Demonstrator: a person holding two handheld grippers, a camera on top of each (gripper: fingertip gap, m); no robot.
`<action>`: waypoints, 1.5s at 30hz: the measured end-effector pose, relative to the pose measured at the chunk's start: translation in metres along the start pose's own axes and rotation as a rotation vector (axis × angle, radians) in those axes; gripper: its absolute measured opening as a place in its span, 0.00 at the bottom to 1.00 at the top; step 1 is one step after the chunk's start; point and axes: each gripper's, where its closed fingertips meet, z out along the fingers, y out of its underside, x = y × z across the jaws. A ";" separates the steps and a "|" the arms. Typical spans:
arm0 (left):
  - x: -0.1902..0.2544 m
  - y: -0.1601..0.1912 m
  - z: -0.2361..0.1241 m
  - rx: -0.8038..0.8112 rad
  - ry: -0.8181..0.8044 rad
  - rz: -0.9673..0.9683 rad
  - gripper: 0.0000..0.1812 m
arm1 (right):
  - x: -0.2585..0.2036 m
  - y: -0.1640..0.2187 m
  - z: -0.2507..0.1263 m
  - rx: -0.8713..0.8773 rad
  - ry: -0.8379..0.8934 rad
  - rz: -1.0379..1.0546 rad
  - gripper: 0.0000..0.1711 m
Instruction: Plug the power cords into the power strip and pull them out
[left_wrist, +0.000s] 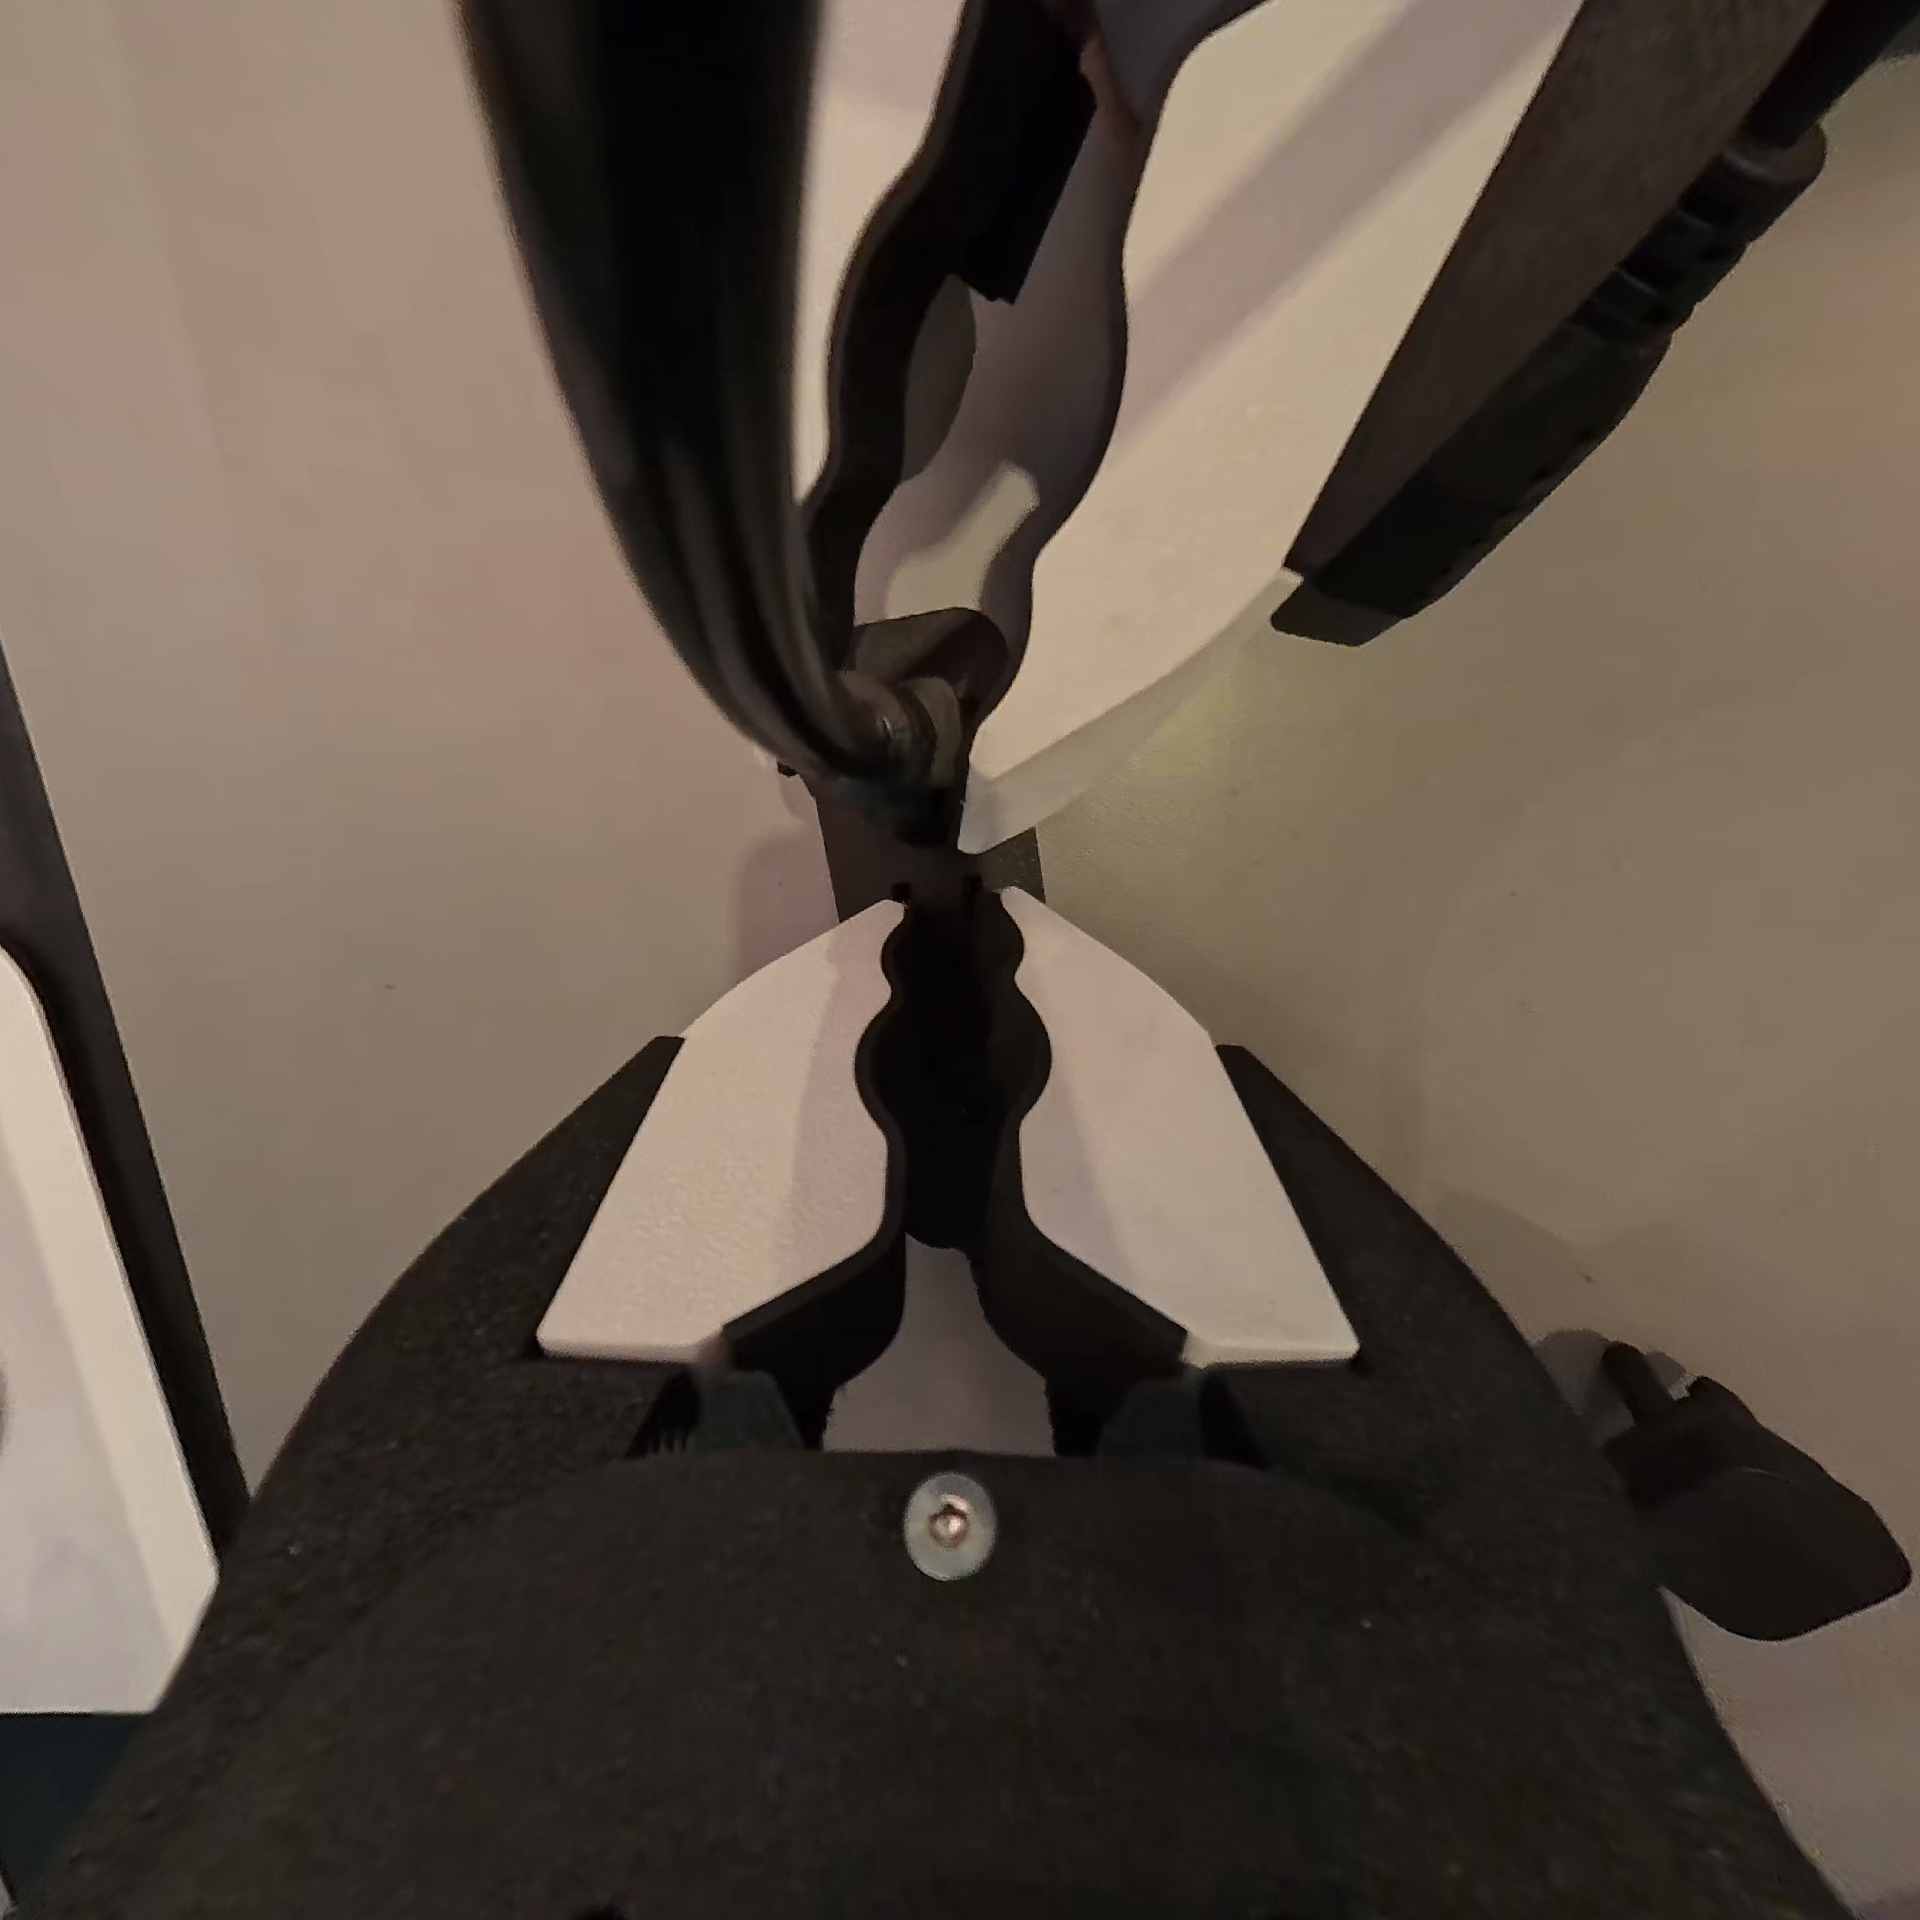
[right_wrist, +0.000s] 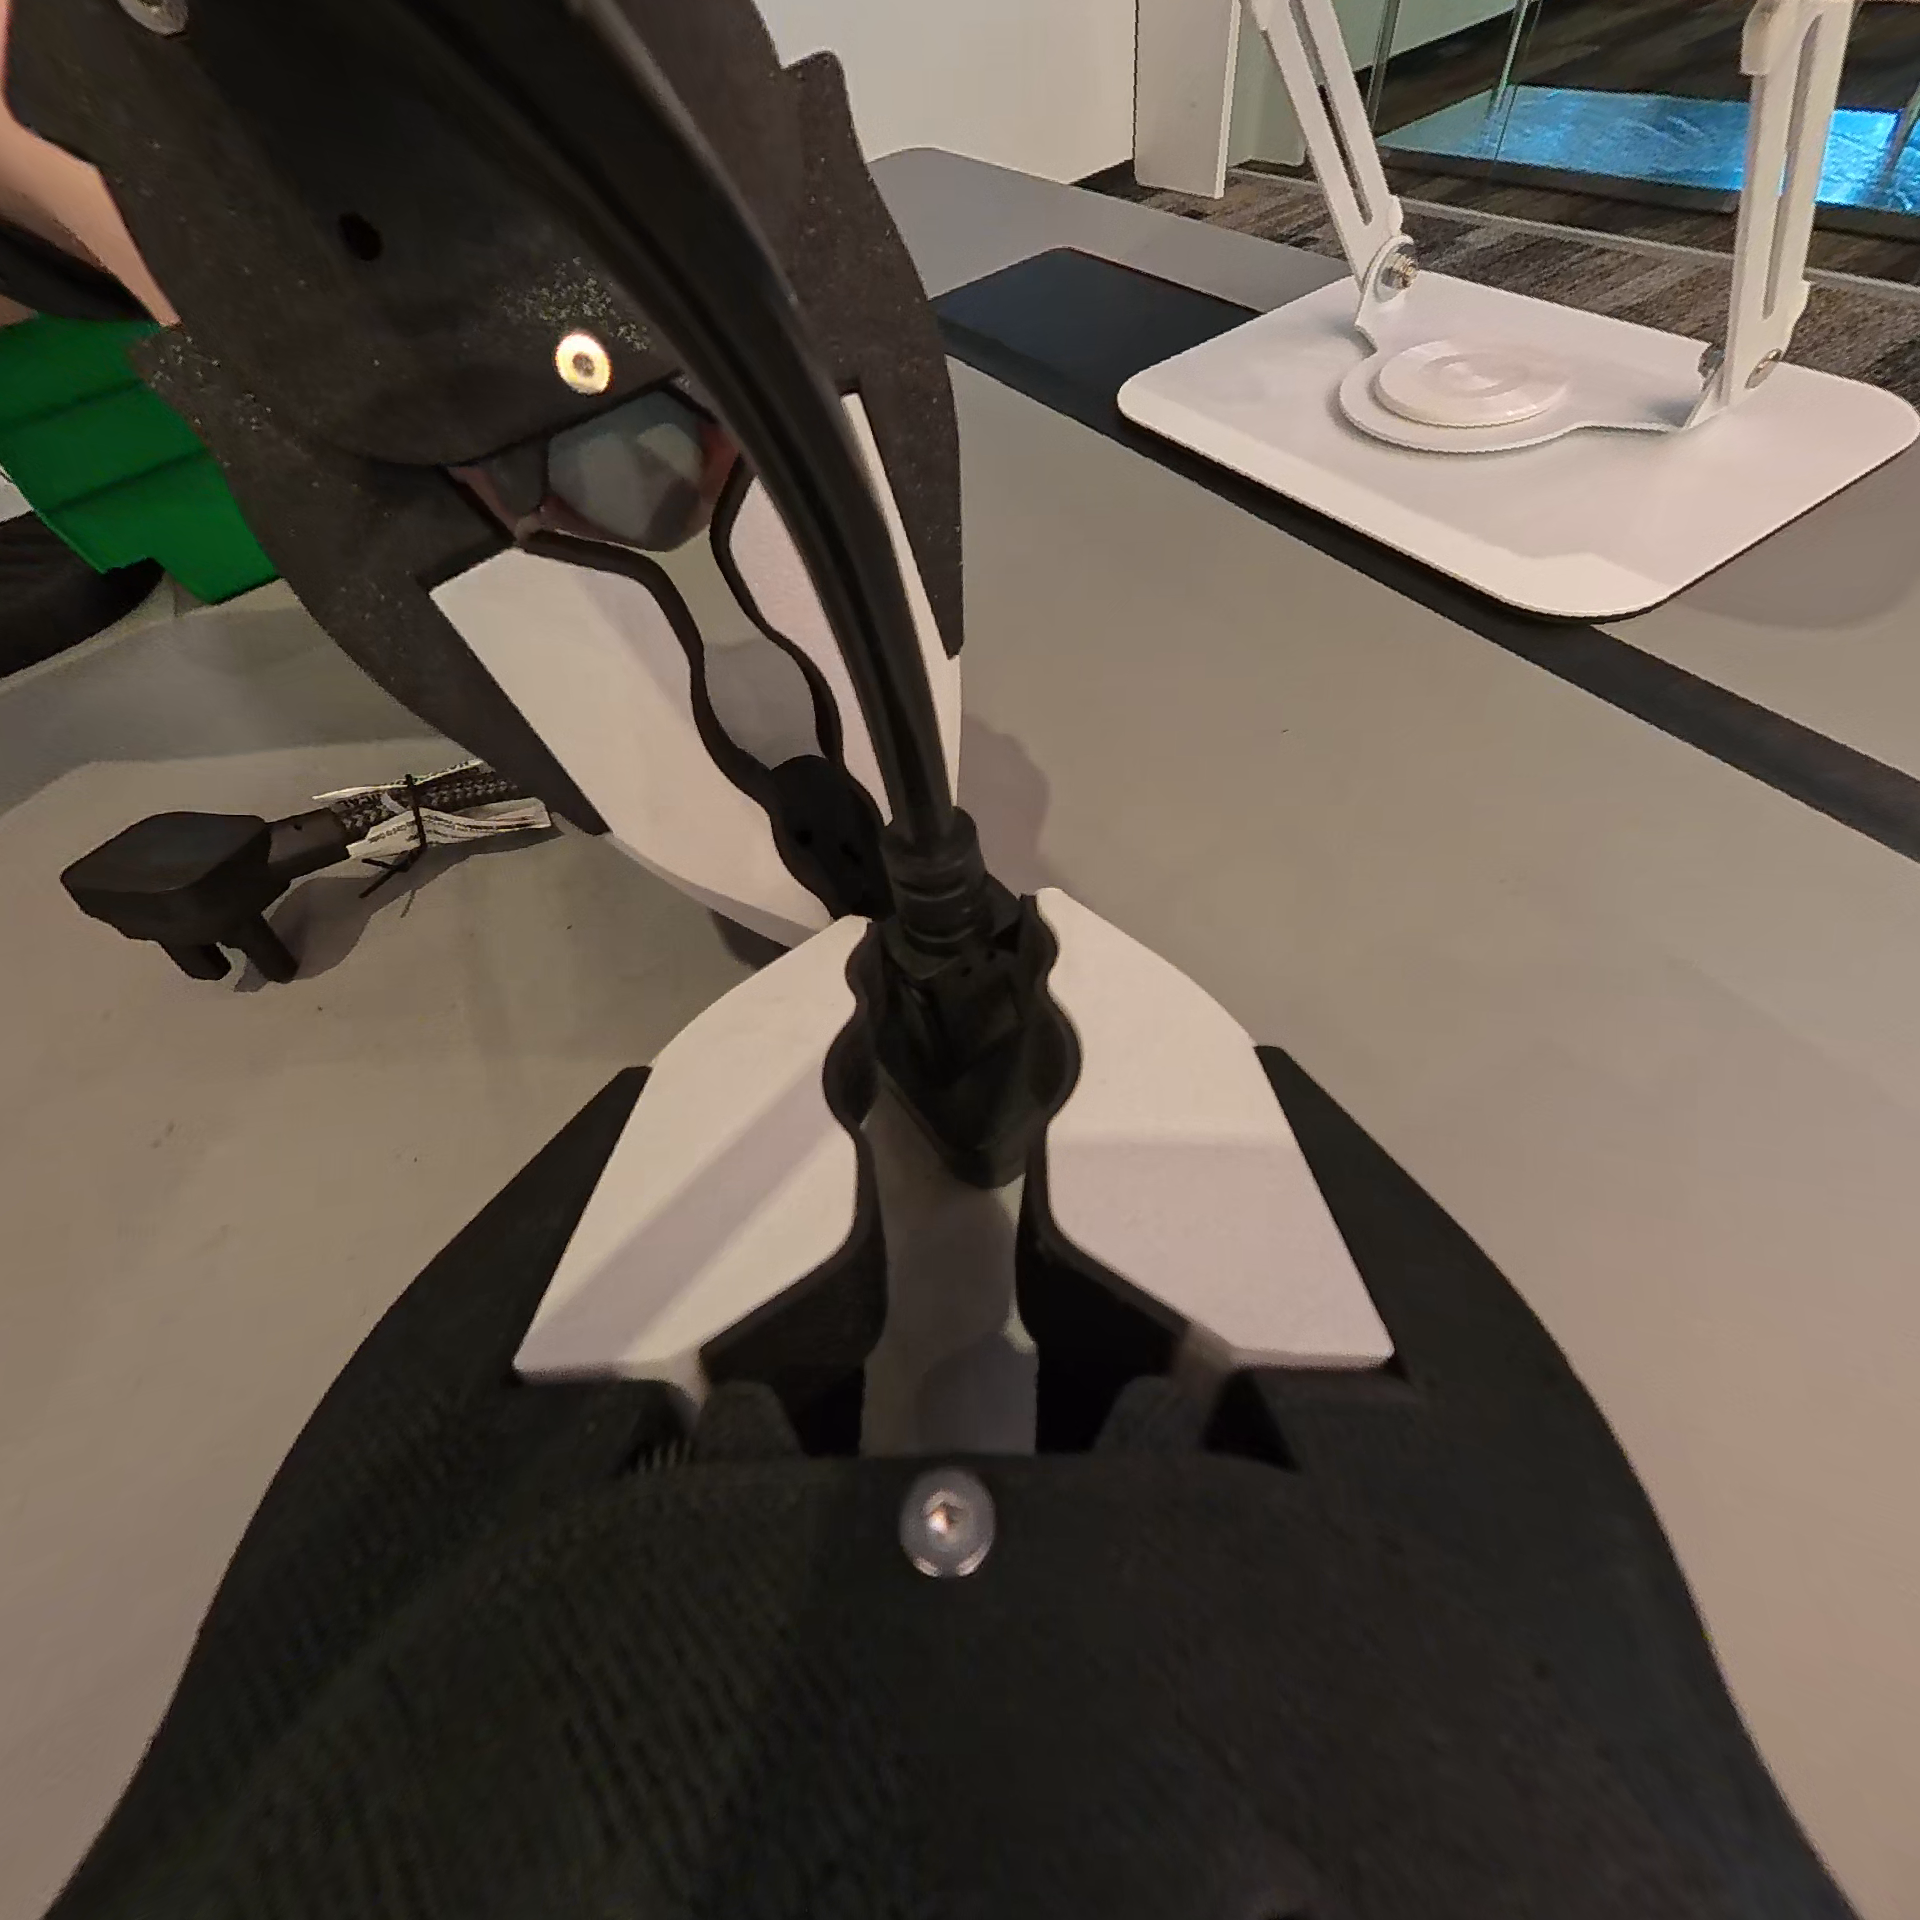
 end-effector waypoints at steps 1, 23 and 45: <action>-0.001 0.000 0.000 0.009 -0.010 0.015 0.07 | 0.000 0.000 0.000 0.000 -0.001 0.000 0.15; 0.005 0.028 0.012 -0.157 0.132 -0.158 0.25 | -0.001 0.000 -0.001 0.004 -0.021 0.015 0.15; 0.004 0.026 0.013 -0.024 0.065 -0.189 0.25 | -0.002 0.001 -0.002 0.006 -0.019 0.019 0.14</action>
